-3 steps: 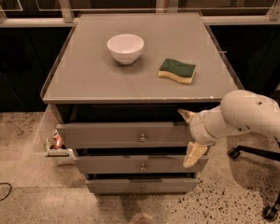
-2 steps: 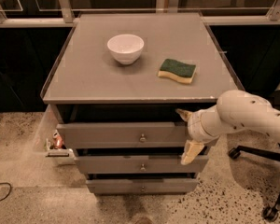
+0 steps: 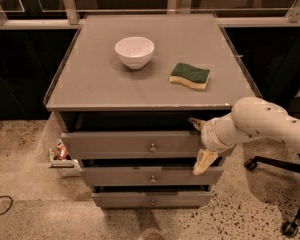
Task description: Open top drawer
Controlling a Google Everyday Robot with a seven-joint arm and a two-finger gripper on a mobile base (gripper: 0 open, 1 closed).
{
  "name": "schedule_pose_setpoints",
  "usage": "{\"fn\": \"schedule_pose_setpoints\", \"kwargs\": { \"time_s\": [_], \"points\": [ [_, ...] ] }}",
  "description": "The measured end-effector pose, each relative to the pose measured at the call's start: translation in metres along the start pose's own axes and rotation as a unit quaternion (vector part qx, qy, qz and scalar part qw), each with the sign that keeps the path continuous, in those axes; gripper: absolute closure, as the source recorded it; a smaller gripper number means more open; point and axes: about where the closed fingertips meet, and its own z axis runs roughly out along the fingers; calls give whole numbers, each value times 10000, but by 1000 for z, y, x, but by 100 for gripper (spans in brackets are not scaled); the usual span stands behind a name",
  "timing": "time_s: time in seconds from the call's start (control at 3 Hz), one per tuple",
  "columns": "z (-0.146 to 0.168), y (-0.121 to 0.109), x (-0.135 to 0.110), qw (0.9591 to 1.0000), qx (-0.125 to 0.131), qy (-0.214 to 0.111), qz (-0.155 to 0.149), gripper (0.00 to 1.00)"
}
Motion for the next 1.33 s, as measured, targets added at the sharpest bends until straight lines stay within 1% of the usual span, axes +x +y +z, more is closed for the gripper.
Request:
{"fn": "schedule_pose_setpoints", "kwargs": {
  "time_s": [0.33,0.67,1.0,1.33],
  "points": [
    [0,0,0,10000,0,0,0,24],
    [0,0,0,10000,-1,-1,0,47],
    [-2,1,-3,9999,-65,-75,-35,70],
    [-12,1,-7,9998,-82,-158,-71,94]
  ]
}}
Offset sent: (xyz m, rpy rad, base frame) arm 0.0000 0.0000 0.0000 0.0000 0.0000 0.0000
